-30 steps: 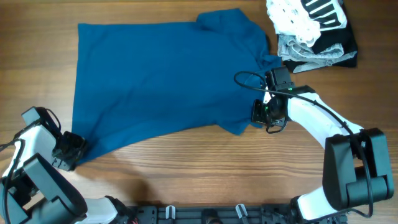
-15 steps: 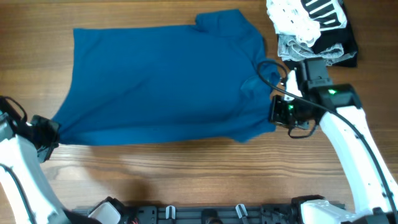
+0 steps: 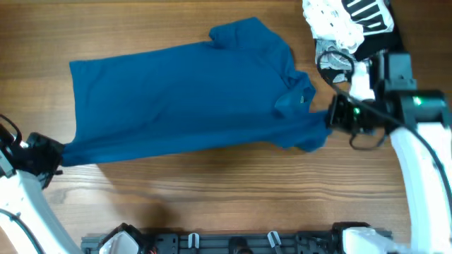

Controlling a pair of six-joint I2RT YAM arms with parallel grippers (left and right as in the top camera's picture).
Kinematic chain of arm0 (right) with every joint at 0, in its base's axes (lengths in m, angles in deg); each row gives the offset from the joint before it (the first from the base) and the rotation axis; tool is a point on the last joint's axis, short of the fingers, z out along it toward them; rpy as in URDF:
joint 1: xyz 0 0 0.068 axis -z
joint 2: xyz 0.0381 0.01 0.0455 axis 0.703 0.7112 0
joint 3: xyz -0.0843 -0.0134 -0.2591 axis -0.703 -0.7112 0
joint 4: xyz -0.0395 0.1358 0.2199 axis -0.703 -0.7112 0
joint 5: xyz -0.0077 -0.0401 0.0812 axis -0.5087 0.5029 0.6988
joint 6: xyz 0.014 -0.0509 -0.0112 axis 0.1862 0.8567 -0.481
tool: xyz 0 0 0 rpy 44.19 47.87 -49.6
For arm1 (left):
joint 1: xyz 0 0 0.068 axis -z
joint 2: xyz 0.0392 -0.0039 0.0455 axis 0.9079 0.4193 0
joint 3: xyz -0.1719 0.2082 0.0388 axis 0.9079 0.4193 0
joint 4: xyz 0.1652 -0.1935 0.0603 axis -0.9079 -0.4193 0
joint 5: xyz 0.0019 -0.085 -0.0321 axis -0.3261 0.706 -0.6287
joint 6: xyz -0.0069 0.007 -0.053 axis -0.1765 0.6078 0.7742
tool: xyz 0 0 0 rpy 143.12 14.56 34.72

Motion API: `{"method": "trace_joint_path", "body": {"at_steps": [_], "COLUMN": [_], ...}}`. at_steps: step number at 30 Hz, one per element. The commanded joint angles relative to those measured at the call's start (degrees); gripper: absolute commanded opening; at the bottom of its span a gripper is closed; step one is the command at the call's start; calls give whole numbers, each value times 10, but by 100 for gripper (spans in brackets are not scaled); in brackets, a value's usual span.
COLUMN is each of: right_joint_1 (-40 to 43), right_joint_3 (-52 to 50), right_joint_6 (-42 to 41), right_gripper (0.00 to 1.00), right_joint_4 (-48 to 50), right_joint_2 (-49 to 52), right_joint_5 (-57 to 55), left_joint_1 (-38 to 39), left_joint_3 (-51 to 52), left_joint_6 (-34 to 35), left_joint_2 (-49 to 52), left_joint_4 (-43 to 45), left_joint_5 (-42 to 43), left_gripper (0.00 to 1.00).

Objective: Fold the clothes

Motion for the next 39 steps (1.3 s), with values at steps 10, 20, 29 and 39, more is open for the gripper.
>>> {"method": "trace_joint_path", "body": {"at_steps": [10,20,29,39], "right_joint_1": [-14,-42,-59,-102], "right_joint_3": [6,43,380,380], "right_joint_6": [49,79,209,193], "right_gripper": [4,87,97,88], "right_joint_4": [306,325,107,115], "right_joint_2": [262,287,276,318], "right_joint_5": [5,8,16,-19], "left_joint_1": [49,99,161,181], "left_joint_3": [-9,-23,-370,-374], "left_joint_6": [-7,-7,-144,-264], "left_joint_2": [270,327,315,589], "left_joint_4": [217,306,130,318], "left_joint_5": [16,6,58,-6], "left_gripper": [4,97,100,98]}}
